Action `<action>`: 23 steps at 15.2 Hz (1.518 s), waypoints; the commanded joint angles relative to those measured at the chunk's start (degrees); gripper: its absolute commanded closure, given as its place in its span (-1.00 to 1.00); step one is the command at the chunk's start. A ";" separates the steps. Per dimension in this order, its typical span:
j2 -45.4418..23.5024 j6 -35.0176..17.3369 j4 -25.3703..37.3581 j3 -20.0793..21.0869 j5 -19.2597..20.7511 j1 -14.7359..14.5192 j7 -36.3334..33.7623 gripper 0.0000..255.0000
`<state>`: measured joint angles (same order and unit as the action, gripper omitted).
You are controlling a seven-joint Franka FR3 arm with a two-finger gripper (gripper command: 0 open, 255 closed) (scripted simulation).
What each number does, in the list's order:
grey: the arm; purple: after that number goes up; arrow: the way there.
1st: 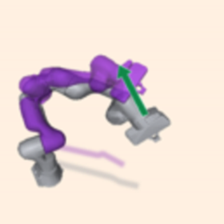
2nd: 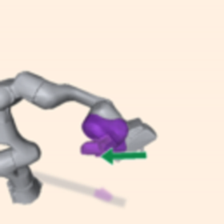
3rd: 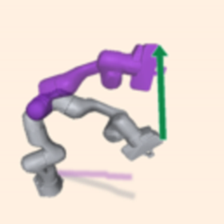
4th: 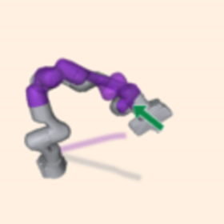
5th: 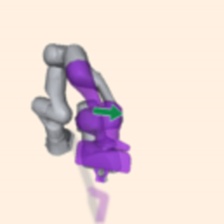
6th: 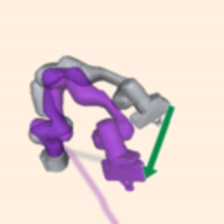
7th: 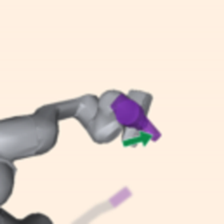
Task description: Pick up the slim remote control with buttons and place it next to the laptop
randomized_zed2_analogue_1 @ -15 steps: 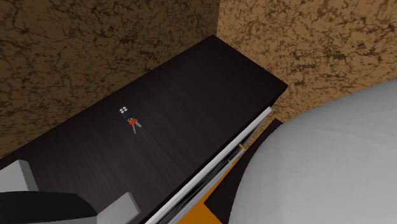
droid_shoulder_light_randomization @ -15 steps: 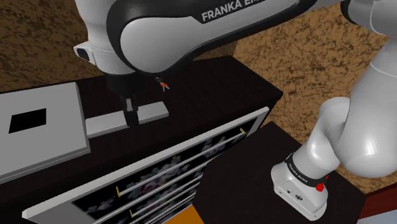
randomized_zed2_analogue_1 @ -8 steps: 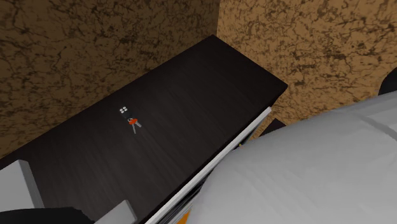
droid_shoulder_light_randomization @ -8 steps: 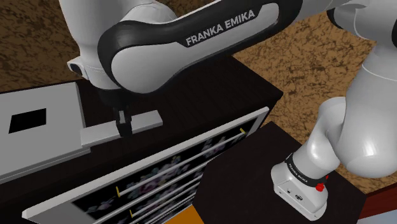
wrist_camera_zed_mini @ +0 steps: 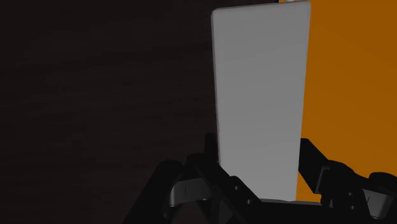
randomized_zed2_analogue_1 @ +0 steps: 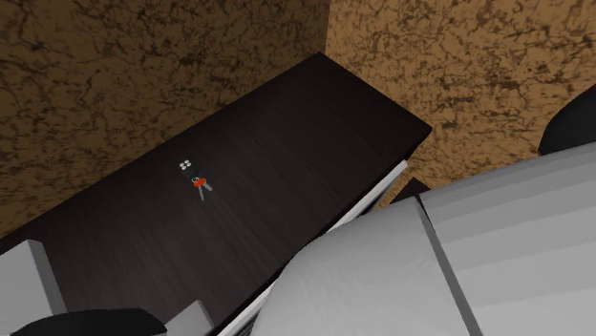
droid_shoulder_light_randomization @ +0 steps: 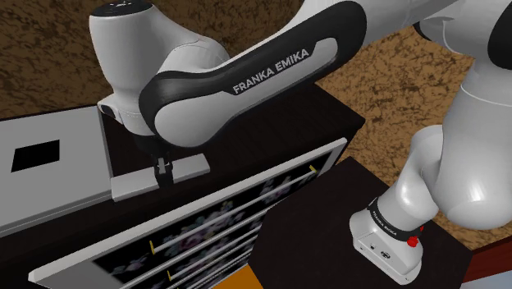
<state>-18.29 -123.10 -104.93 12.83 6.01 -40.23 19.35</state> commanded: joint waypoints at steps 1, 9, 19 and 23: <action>-0.65 -1.34 -0.65 -0.10 0.22 -0.01 -0.12 1.00; -1.64 -3.05 -1.40 -0.22 0.56 -0.09 -0.36 1.00; 0.20 0.18 0.03 0.04 -0.05 0.05 0.03 -1.00; 1.65 3.14 1.59 0.22 -0.53 0.13 0.35 -1.00</action>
<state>-16.79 -120.35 -103.52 13.05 5.55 -40.15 19.61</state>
